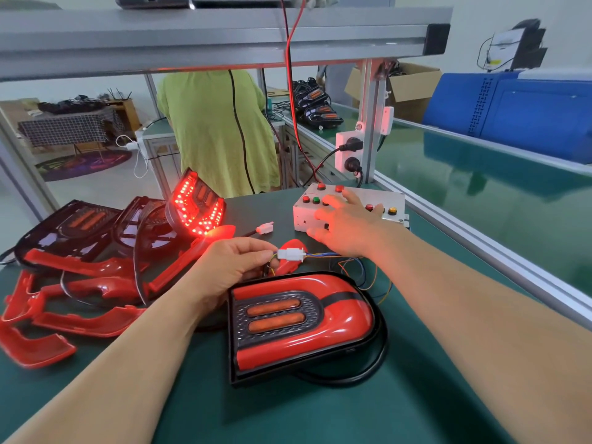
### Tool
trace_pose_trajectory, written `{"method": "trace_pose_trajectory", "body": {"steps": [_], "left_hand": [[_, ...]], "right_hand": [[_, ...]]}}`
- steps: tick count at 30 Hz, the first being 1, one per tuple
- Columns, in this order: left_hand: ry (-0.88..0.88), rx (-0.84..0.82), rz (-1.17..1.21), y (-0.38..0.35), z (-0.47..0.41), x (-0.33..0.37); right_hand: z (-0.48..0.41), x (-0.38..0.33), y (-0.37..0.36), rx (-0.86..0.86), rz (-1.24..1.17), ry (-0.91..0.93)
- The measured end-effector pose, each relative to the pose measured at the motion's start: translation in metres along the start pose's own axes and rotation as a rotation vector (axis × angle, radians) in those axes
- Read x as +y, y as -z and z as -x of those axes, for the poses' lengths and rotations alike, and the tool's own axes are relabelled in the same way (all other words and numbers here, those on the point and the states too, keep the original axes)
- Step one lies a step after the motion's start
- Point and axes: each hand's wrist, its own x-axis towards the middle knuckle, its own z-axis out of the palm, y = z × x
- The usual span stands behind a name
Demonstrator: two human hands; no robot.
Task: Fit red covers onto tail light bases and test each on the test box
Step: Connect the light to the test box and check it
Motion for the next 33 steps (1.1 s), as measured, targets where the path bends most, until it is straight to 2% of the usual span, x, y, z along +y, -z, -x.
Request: {"method": "trace_pose_trajectory", "body": {"steps": [27, 33], "left_hand": [[0.0, 0.009, -0.024, 0.0, -0.002, -0.001], [-0.016, 0.012, -0.052, 0.0, -0.003, -0.001]], "right_hand": [[0.005, -0.003, 0.003, -0.034, 0.065, 0.012], [0.013, 0.001, 0.007, 0.044, -0.059, 0.013]]}}
